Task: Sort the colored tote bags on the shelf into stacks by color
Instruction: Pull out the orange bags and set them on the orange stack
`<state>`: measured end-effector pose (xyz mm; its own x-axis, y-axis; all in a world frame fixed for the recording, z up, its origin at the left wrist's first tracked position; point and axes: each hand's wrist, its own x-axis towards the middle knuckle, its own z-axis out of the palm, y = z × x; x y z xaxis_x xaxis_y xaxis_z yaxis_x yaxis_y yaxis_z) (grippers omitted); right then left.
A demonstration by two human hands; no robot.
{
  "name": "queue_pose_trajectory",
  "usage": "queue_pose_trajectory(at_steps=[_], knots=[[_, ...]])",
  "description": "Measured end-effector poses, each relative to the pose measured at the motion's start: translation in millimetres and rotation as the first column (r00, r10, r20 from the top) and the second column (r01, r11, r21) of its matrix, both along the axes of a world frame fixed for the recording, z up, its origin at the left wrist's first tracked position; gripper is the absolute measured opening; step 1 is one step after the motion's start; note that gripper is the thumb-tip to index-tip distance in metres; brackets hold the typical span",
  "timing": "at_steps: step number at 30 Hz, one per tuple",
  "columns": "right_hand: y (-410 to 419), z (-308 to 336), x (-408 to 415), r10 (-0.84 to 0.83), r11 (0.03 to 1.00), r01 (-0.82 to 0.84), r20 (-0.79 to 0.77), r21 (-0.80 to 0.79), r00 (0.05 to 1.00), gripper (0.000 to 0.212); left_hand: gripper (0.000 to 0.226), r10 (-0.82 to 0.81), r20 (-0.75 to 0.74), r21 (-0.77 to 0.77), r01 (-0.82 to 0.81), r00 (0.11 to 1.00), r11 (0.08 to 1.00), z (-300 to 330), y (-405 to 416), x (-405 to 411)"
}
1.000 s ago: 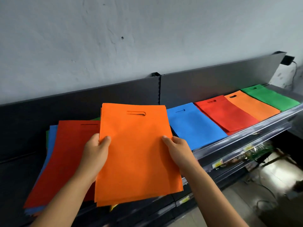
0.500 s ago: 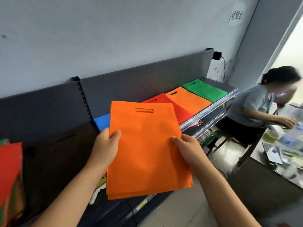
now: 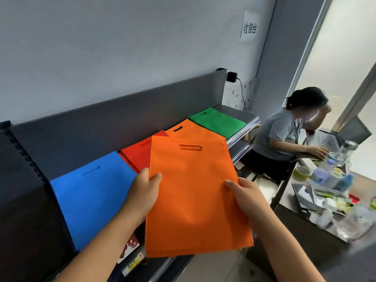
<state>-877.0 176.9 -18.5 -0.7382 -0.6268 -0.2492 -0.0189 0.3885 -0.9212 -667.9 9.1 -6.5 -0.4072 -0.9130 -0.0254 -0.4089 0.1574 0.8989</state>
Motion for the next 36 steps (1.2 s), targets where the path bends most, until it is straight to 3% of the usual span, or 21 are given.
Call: queue_pose_trajectory(at_steps=[19, 23, 29, 36], knots=[[-173.1, -15.1, -167.1, 0.011, 0.991, 0.008, -0.147, 0.132, 0.989, 0.012, 0.017, -0.123, 0.095, 0.21, 0.101, 0.988, 0.972, -20.8, -171.0, -146.8], [-211.4, -28.6, -213.7, 0.071, 0.986, -0.042, -0.178, 0.163, 0.981, 0.044, 0.017, -0.136, 0.14, 0.211, 0.104, 0.981, 0.972, -23.1, -195.1, -168.4], [-286.3, -32.4, -281.1, 0.198, 0.97, -0.155, -0.239, 0.187, 0.951, 0.025, 0.021, -0.139, 0.164, 0.301, 0.085, 0.977, 0.95, -33.1, -236.4, -212.2], [-367.6, -45.6, -348.5, 0.393, 0.905, -0.312, -0.289, 0.289, 0.873, 0.007, 0.025, -0.029, 0.22, 0.435, -0.071, 0.975, 0.898, -49.1, -271.6, -266.2]])
